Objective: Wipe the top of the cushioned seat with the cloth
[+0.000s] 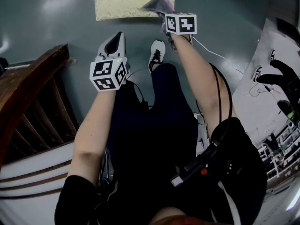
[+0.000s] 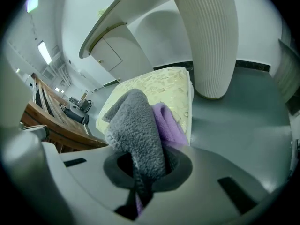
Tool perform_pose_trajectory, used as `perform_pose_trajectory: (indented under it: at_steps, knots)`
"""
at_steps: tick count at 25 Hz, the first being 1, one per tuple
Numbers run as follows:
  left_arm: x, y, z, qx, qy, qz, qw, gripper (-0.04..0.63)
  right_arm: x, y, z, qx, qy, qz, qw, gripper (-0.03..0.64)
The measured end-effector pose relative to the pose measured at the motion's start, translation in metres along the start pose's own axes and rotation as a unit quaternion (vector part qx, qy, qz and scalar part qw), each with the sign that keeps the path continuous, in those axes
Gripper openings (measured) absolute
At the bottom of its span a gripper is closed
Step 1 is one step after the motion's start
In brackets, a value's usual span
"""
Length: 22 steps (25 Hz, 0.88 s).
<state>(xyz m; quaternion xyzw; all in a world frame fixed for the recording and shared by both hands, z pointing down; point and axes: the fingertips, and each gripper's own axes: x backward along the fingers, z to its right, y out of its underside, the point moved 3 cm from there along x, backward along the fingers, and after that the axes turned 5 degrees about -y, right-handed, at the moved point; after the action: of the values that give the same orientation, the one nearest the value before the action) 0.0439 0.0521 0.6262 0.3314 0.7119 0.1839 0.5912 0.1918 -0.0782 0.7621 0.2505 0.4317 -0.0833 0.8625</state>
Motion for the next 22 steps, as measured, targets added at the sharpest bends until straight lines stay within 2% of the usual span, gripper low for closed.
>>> perform_pose_trajectory:
  at_steps: [5, 9, 13, 18, 20, 22]
  knots:
    - [0.005, -0.003, 0.01, -0.009, 0.013, 0.0, 0.9999, 0.005, 0.008, 0.004, 0.015, 0.008, 0.003, -0.01, 1.0, 0.027]
    - [0.008, -0.008, 0.008, -0.022, 0.022, 0.005, 0.9995, 0.005, 0.019, 0.006, 0.021, -0.003, 0.031, -0.009, 0.999, 0.028]
    - [0.018, -0.024, 0.011, -0.033, 0.034, 0.014, 0.9988, 0.005, 0.053, 0.003, 0.013, -0.013, 0.026, 0.023, 0.999, 0.029]
    - [0.052, -0.056, 0.019, -0.056, 0.067, 0.028, 0.9958, 0.005, 0.126, -0.017, -0.008, -0.009, 0.048, 0.079, 0.996, 0.031]
    - [0.068, -0.07, 0.016, -0.075, 0.067, 0.035, 0.9943, 0.005, 0.152, -0.027, -0.025, 0.009, 0.052, 0.096, 0.994, 0.031]
    - [0.086, -0.086, 0.008, -0.084, 0.055, 0.046, 0.9939, 0.003, 0.174, -0.037, -0.048, 0.049, 0.06, 0.11, 0.991, 0.032]
